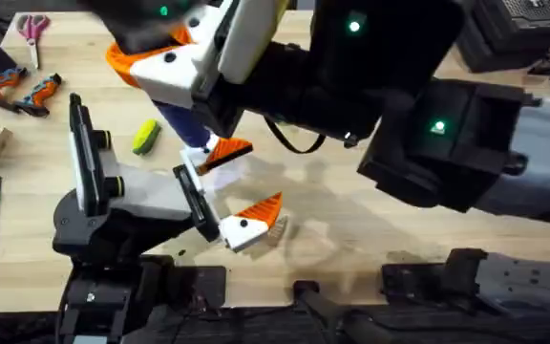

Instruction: Pick up the gripper from the table and insert it into the empty holder that is missing its gripper. Then pick up a screw, insert it into the mounting hole, and use the screwdriver to tighten it. Finally, clean up the table by picking up the vegetable and placing it into the bucket.

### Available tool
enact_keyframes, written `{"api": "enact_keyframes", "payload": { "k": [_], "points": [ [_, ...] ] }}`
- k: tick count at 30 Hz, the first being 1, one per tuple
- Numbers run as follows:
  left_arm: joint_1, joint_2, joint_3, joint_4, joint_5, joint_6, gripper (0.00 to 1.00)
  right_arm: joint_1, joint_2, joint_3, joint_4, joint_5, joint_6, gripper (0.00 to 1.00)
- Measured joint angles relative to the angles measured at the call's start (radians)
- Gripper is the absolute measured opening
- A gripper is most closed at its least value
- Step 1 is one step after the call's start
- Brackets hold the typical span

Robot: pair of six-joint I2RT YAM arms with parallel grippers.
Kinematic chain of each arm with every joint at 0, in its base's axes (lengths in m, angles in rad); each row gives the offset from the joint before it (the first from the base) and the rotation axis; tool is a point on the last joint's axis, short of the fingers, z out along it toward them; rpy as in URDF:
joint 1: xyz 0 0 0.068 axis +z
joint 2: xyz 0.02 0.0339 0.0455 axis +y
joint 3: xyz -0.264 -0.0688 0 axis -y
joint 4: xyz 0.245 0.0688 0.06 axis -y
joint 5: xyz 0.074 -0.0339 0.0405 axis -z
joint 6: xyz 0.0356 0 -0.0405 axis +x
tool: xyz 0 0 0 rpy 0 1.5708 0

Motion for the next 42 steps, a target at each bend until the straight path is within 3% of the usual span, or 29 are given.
{"api": "enact_keyframes", "payload": {
  "k": [8, 14, 19, 25, 27, 28, 36, 42],
  "points": [
    [0.000, 0.000, 0.000, 0.000, 0.000, 0.000, 0.985, 0.000, 0.000, -0.001, 0.006, 0.000, 0.000, 0.025],
    [0.000, 0.000, 0.000, 0.000, 0.000, 0.000, 0.985, -0.001, 0.001, -0.004, 0.158, 0.000, -0.007, 0.025],
    [0.000, 0.000, 0.000, 0.000, 0.000, 0.000, 0.985, -0.008, 0.001, 0.045, 0.115, 0.001, -0.059, 0.025],
    [0.000, 0.000, 0.000, 0.000, 0.000, 0.000, 0.985, -0.049, 0.000, 0.197, -0.184, 0.000, -0.217, 0.025],
    [0.000, 0.000, 0.000, 0.000, 0.000, 0.000, 0.985, -0.074, 0.000, 0.261, -0.333, -0.001, -0.311, 0.025],
    [0.000, 0.000, 0.000, 0.000, 0.001, 0.000, 0.985, -0.118, 0.000, 0.333, -0.489, 0.004, -0.443, 0.025],
    [0.000, 0.000, 0.000, 0.000, 0.001, 0.000, 0.985, -0.338, 0.000, 0.357, -0.712, 0.071, -0.681, 0.025],
    [0.000, 0.000, 0.000, 0.000, 0.001, 0.000, 0.985, -0.467, 0.019, 0.357, -0.781, 0.087, -0.887, 0.025]
  ]
}}
